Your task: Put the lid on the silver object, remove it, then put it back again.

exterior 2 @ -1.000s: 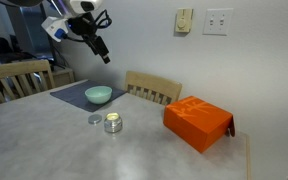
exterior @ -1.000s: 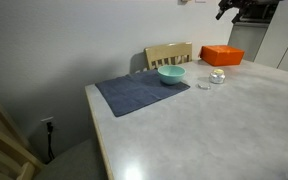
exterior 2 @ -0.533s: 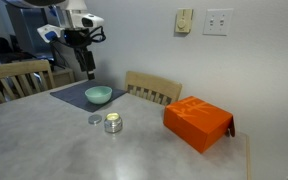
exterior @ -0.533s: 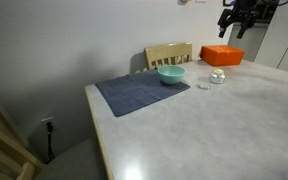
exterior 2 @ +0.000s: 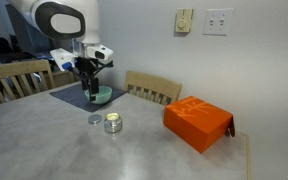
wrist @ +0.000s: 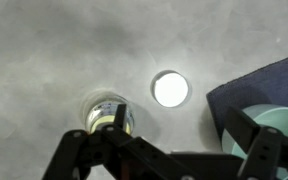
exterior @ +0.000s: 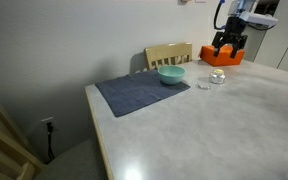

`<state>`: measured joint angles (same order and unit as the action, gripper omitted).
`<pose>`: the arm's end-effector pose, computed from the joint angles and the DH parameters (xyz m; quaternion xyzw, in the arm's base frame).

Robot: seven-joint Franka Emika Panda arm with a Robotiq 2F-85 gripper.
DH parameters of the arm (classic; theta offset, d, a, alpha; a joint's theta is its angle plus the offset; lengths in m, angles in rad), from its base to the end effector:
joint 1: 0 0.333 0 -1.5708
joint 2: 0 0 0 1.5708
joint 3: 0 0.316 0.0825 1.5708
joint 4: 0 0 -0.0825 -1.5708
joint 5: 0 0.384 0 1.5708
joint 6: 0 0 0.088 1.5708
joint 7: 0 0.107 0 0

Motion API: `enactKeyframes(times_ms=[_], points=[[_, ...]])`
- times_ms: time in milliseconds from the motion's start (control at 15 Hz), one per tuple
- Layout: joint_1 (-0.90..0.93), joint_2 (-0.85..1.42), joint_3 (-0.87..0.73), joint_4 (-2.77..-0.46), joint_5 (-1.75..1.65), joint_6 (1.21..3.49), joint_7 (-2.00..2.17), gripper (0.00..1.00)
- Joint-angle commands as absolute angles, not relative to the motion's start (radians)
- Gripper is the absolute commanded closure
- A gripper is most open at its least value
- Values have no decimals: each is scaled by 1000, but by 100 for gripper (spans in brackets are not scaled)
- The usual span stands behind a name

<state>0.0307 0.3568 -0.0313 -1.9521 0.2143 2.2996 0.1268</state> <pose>0.6146 0.0049 0.2955 -0.9882 0.1338 0.0089 0.0736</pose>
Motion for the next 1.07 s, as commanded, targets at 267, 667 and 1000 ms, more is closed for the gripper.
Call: enactKeyframes(times_ms=[267,667,1000], points=[[1,496,-6,-1897,199,2274,83,0],[15,494,-15,-1928,184,2328,123,0],[79,586,-43,-1881,40,2319,236,0]])
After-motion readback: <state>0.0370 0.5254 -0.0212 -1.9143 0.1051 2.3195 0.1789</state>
